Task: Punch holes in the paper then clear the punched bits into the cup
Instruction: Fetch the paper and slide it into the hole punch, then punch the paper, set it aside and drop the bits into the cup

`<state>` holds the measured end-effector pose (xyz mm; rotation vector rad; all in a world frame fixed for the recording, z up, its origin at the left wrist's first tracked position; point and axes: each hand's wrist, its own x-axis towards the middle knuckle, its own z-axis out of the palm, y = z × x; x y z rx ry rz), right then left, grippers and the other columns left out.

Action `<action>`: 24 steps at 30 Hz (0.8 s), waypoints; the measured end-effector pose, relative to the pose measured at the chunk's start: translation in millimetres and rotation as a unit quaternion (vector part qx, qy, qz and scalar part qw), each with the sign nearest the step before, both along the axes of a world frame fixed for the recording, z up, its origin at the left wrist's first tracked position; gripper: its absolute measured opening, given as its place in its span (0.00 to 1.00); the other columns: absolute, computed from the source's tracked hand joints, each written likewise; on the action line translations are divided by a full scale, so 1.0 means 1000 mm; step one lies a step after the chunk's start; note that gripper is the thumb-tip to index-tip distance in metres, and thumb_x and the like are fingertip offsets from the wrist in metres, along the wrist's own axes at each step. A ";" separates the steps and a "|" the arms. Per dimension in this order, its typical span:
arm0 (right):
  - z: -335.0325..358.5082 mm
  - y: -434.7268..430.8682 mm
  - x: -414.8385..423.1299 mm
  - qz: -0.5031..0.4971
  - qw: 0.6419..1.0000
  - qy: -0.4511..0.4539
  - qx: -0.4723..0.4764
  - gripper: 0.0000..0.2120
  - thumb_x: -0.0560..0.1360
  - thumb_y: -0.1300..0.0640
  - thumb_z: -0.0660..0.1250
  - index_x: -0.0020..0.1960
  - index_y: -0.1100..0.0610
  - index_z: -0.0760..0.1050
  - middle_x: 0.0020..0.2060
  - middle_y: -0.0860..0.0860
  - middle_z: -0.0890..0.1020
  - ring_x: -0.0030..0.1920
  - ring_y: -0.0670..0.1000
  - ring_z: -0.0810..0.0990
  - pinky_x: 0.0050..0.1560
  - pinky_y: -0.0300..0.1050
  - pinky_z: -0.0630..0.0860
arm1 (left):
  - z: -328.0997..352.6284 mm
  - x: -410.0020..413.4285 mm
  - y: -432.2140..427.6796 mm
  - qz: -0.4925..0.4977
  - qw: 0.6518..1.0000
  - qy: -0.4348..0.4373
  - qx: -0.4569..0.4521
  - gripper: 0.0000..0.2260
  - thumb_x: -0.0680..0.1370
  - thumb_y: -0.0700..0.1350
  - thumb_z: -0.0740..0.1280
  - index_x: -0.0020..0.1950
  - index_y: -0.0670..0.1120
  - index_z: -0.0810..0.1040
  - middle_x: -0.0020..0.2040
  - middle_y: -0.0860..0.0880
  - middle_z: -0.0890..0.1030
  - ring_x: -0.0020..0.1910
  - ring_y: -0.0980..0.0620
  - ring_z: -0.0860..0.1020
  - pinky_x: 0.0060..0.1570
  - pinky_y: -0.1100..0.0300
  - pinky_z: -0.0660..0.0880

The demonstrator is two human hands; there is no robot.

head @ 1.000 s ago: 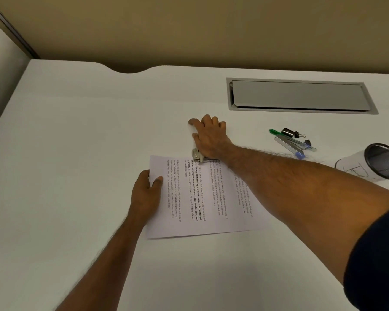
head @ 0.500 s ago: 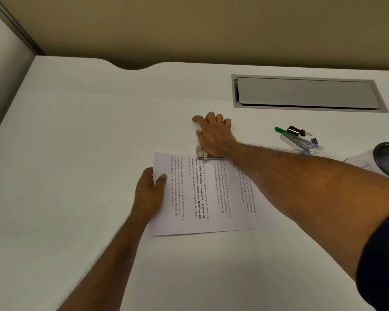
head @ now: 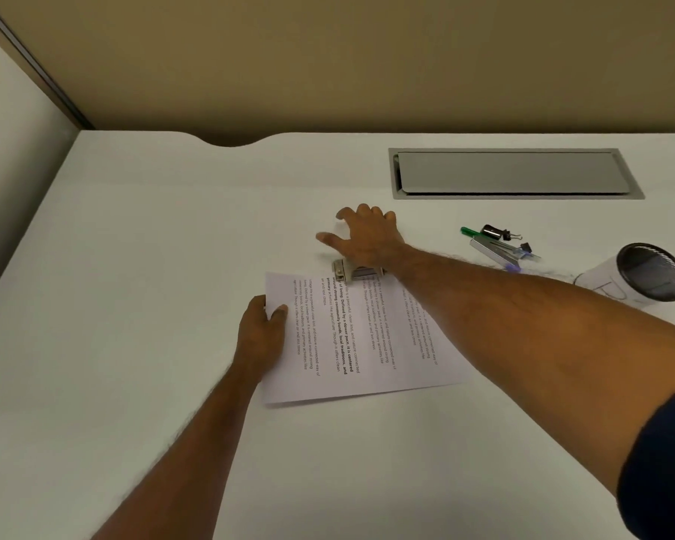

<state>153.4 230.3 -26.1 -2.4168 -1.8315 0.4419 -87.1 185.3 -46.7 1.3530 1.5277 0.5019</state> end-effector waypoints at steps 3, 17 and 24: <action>0.010 -0.019 0.011 -0.084 0.988 0.062 0.111 0.29 0.76 0.33 0.52 0.64 0.52 0.72 0.60 0.56 0.76 0.61 0.57 0.73 0.62 0.57 0.66 | -0.001 -0.001 -0.001 0.000 1.000 -0.004 0.000 0.12 0.81 0.45 0.62 0.63 0.42 0.72 0.56 0.46 0.80 0.47 0.49 0.80 0.41 0.59 0.75; -0.020 -0.161 0.054 -0.197 0.954 0.211 0.075 0.24 0.72 0.52 0.73 0.66 0.54 0.71 0.62 0.56 0.71 0.62 0.56 0.73 0.65 0.53 0.71 | 0.003 -0.007 -0.016 -0.017 1.000 -0.009 -0.019 0.12 0.82 0.45 0.62 0.63 0.41 0.73 0.56 0.43 0.81 0.50 0.44 0.81 0.48 0.50 0.78; -0.018 -0.176 0.056 -0.181 0.951 0.225 0.109 0.25 0.71 0.58 0.74 0.66 0.56 0.71 0.60 0.56 0.72 0.58 0.55 0.75 0.64 0.54 0.73 | 0.003 -0.007 -0.023 -0.016 0.999 -0.024 -0.027 0.12 0.82 0.44 0.61 0.63 0.41 0.75 0.56 0.43 0.82 0.50 0.43 0.82 0.49 0.49 0.79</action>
